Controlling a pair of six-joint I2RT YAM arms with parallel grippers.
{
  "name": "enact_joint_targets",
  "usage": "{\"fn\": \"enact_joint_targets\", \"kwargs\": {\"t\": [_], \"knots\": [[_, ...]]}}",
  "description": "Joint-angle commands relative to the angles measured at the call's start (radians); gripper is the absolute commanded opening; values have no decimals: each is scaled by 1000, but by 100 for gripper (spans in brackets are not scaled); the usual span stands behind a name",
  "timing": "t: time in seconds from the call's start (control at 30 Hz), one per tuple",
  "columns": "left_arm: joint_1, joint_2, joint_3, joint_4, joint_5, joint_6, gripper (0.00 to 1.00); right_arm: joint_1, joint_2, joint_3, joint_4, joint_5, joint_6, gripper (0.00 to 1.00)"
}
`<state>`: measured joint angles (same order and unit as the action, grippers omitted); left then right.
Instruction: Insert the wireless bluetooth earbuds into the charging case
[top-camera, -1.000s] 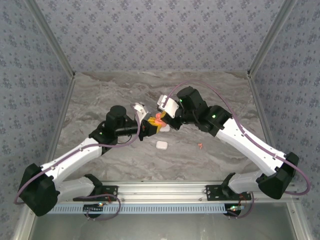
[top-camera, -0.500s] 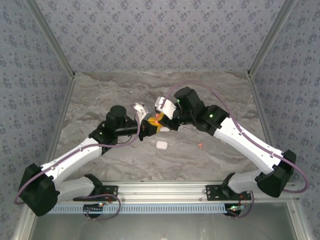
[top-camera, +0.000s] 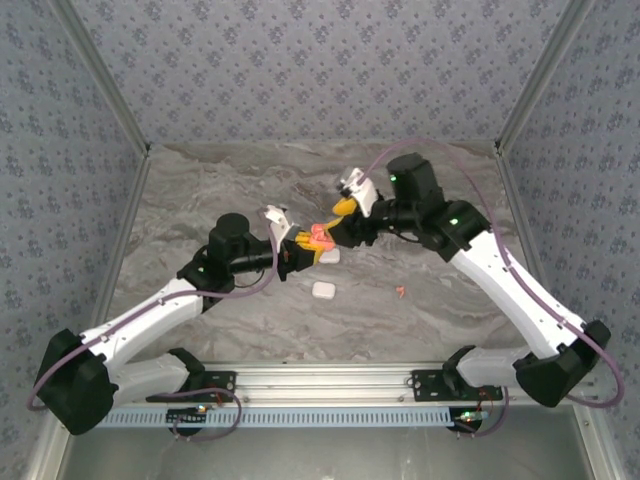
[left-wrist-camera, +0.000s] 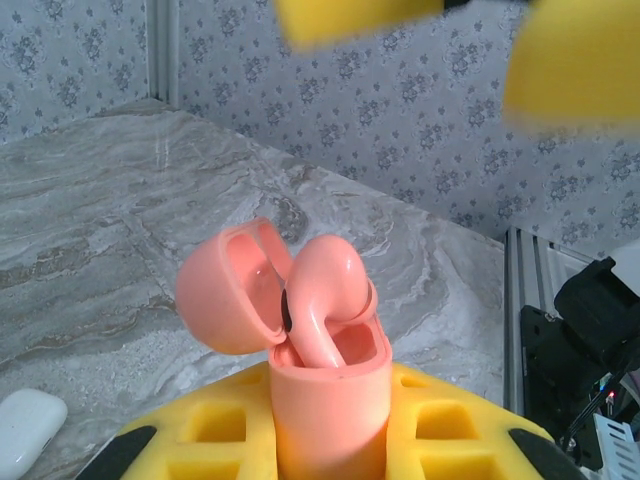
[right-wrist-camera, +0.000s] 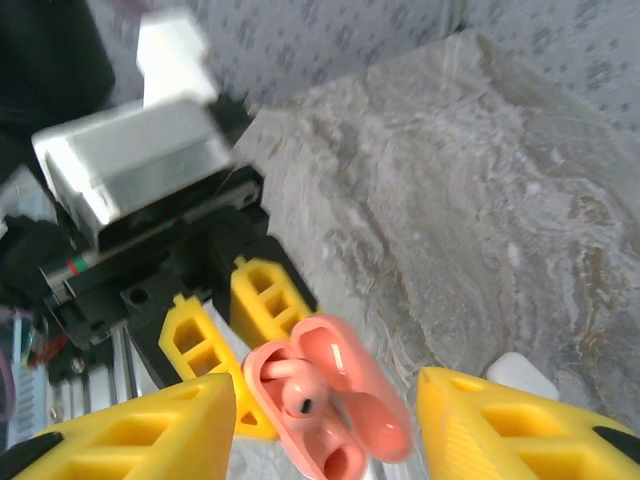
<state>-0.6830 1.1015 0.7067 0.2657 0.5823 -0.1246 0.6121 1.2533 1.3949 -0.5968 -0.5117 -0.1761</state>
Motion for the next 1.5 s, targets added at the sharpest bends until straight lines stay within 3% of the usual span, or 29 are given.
{"fn": "enact_joint_targets", "kwargs": {"t": [0.0,0.23,0.4,0.77,1.07,1.47], "knots": [[-7,-31,-16,75,-18,-11,0,-71,-65,-24,36,-75,130,54],[-6,-89,-72,236,-112,-26,0,-249,-135,-177,0,36,293,54],[-6,-133,-79,335,-189,7,0,-314,-139,-307,-62,130,343,53],[-8,-151,-34,439,-205,67,0,-335,-85,-456,-142,332,404,53],[-8,-153,-26,441,-213,70,0,-337,-17,-537,-138,363,436,52],[-10,-148,-21,423,-218,69,0,-321,147,-616,-60,373,473,41]]}}
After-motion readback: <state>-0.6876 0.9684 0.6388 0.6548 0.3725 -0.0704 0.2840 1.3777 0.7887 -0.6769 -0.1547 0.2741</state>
